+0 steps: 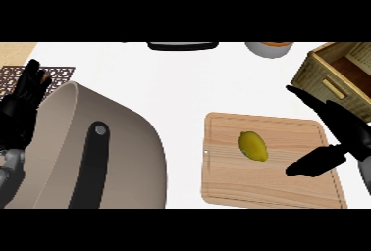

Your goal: Pick the lemon from the cutting board and place it in the basket

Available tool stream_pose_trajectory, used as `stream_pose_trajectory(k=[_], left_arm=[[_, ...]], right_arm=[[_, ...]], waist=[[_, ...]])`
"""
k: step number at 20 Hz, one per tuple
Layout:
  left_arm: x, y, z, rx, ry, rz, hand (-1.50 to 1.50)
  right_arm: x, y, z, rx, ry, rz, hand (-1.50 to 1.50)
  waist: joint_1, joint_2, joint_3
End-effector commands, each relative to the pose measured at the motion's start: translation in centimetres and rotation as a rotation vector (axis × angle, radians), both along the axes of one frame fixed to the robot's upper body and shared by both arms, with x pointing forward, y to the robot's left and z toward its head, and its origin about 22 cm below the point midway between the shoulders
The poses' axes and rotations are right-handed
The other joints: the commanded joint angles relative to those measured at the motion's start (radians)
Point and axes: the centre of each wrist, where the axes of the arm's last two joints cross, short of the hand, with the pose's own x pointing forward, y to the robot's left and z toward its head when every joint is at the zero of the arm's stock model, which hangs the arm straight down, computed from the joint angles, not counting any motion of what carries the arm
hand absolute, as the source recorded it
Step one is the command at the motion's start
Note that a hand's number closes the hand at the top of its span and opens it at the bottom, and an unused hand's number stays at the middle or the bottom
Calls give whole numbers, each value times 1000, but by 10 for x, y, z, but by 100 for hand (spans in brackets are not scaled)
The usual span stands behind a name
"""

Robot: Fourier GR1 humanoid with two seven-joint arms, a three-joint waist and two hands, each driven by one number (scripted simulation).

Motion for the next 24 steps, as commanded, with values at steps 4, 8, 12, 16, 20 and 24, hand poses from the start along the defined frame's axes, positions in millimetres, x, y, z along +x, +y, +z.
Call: stream_pose_trajectory(k=[4,8,12,16,20,24], left_arm=[[-2,-27,-28,-103,103,-25,0],[-5,-27,-33,-91,109,-18,0],[-7,-12,-36,-96,104,-33,0],[0,-19,-35,-120,116,-37,0],[-11,-25,-37,-107,103,-41,0],[3,-24,-46,-106,101,-28,0]], right_arm=[[-19,10,-42,34,-52,16,-150],[-33,7,-57,25,-77,15,-150],[-14,8,-70,10,-89,1,-150],[-16,19,-70,49,-122,4,-150],[-10,31,-69,43,-106,-5,-150],[-24,25,-94,40,-109,14,-150]], waist=[[-5,12,-24],[-10,10,-24],[11,14,-25],[4,14,-25],[17,12,-25],[-4,17,-26]])
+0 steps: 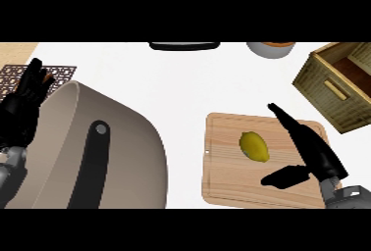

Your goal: Pick the lemon from the cutting board and place it in the basket

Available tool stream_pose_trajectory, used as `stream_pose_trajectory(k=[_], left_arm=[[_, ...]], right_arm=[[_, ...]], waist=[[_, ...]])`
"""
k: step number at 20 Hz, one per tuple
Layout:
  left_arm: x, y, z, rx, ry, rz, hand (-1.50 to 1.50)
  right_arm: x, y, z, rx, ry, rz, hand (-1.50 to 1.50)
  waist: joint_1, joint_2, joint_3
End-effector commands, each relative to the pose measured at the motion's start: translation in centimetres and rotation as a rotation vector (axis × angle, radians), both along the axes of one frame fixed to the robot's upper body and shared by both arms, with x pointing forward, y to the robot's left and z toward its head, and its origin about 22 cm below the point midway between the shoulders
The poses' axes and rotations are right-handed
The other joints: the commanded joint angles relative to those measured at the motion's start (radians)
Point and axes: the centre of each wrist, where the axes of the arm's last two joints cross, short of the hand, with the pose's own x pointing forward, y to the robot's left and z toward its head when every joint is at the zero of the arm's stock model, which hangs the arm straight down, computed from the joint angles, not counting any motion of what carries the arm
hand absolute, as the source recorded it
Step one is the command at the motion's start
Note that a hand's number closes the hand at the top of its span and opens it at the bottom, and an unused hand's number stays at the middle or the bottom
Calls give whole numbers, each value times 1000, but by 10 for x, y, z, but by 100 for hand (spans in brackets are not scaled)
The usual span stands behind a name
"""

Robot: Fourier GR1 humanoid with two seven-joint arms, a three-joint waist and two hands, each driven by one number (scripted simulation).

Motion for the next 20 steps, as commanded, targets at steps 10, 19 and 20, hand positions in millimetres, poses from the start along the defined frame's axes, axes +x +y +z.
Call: stream_pose_trajectory(k=[10,19,20], left_arm=[[-7,-20,-18,-97,91,-37,0],[2,-17,-28,-78,87,-8,0],[-7,-12,-27,-102,108,-30,0]], right_arm=[[15,7,-20,-93,38,-33,-150],[18,35,-42,-93,48,-10,-150],[23,24,-40,-99,37,-25,-150]], waist=[[8,11,-24],[-1,14,-25],[7,12,-24]])
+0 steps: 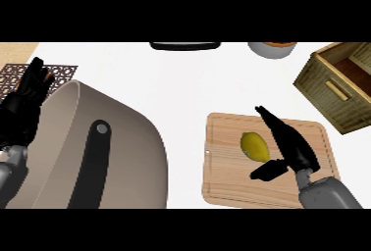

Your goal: Pick the lemon from the cutting board and place it in the basket

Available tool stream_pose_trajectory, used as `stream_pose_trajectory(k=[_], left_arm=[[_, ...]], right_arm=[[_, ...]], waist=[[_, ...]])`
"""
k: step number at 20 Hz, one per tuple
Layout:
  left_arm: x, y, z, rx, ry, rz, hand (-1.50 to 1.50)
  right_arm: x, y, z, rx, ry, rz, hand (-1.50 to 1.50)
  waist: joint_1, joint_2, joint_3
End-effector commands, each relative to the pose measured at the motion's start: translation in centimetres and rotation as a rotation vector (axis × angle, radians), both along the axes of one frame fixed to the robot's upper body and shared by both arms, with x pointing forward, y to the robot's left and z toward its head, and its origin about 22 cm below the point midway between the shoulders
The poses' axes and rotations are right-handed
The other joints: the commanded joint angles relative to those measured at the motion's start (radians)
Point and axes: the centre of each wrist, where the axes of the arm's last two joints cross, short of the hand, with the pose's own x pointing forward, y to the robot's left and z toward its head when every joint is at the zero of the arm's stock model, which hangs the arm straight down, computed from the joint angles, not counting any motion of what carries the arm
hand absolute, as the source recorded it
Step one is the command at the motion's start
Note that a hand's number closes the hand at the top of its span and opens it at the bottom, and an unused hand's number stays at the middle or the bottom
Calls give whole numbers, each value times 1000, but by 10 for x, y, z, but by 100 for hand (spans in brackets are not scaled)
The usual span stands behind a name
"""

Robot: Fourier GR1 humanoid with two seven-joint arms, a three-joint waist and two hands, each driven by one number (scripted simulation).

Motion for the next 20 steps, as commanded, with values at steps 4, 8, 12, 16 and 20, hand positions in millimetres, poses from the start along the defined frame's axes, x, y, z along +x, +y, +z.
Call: stream_pose_trajectory(k=[4,8,12,16,20], left_arm=[[-8,-26,-34,-95,112,-16,0],[-5,-24,-39,-81,98,-31,0],[-15,-10,-35,-95,95,-29,0],[-10,-33,-42,-98,105,-24,0],[-12,-24,-36,-100,90,-16,0]], right_arm=[[3,7,-15,-17,28,15,-150],[11,15,-14,-39,48,29,-150],[2,8,-32,-34,100,95,150],[3,-11,-34,-89,96,194,150],[-8,14,-55,-16,119,185,150]], waist=[[-3,12,-24],[-4,14,-24],[4,11,-24],[-6,13,-23],[0,12,-23]])
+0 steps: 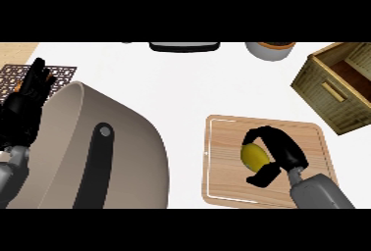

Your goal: Pick the lemon from the cutting board and place it in the basket

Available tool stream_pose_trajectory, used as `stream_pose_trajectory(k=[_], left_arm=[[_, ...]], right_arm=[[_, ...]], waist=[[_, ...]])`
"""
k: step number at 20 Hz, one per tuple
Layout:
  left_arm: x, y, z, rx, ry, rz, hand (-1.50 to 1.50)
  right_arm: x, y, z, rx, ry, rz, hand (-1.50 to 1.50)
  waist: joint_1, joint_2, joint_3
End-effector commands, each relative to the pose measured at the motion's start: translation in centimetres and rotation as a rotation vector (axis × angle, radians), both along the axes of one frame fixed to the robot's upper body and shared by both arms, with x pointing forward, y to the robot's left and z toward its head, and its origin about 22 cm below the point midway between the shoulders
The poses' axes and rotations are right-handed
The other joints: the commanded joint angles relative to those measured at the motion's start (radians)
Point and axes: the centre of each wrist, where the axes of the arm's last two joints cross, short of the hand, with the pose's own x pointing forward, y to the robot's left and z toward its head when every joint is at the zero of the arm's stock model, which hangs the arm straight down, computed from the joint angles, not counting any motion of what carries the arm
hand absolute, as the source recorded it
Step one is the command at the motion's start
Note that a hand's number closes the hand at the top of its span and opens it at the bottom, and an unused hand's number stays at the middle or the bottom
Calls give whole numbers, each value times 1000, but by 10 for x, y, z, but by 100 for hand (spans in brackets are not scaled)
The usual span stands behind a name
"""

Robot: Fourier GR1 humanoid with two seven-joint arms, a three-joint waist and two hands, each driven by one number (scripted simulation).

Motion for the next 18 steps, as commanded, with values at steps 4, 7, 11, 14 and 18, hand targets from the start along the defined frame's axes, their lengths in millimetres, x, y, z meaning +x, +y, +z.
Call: stream_pose_trajectory(k=[4,7,11,14,18], left_arm=[[-15,-6,-25,-95,97,-10,0],[-4,-23,-33,-96,87,-2,0],[-7,-26,-28,-98,87,-50,0],[-2,-27,-22,-84,64,-61,0],[1,-46,-15,-114,84,-94,0]], right_arm=[[-12,25,-29,21,38,9,150],[-13,-1,-19,68,46,21,150],[42,54,3,128,37,-349,150],[65,79,21,195,-12,-551,150],[78,104,43,335,-215,-669,150]], waist=[[8,26,-11],[-11,27,-11],[32,40,-12],[48,49,-12],[55,40,-9]])
